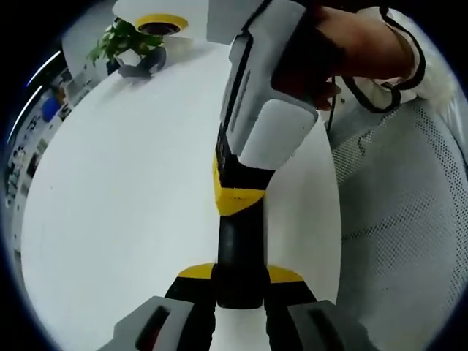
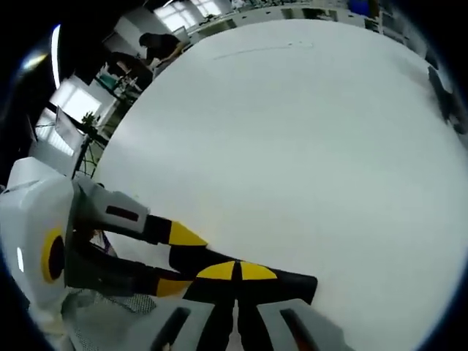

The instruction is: Press the specified remote control buttons in sequence, fully releasing each button before pressing the next.

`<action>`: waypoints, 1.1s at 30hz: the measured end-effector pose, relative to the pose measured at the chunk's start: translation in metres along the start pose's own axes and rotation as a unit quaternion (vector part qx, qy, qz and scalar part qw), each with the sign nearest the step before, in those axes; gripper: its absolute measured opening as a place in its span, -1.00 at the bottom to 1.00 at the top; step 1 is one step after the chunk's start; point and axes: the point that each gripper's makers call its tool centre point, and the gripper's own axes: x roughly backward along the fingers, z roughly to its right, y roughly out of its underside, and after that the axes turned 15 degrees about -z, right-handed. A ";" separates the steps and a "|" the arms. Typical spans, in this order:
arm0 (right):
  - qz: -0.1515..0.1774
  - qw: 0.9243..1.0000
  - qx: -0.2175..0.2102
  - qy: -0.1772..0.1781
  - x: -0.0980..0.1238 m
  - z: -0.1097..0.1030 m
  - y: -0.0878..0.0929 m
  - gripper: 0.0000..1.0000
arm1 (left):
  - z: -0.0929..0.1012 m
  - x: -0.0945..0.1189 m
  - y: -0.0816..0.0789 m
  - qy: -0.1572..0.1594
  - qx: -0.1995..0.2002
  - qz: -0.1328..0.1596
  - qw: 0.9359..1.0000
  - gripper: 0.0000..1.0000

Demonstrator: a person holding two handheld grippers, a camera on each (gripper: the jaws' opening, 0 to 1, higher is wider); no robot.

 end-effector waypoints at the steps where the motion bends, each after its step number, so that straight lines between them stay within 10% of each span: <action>1: -0.002 1.000 0.002 0.002 -0.001 0.000 0.000 -1.00 | 0.000 0.000 0.000 0.000 0.002 0.000 1.000 -0.55; 13: 0.005 1.000 -0.017 -0.019 0.001 0.002 0.000 -1.00 | -0.001 0.000 0.000 -0.003 0.013 0.004 1.000 -0.55; 19: -0.007 0.995 -0.040 -0.088 0.005 -0.012 0.005 -1.00 | -0.001 0.000 -0.001 -0.005 0.019 0.001 1.000 -0.55; 33: -0.008 0.998 -0.038 -0.050 0.006 -0.003 0.014 -1.00 | -0.001 -0.001 -0.001 -0.003 0.016 -0.003 1.000 -0.55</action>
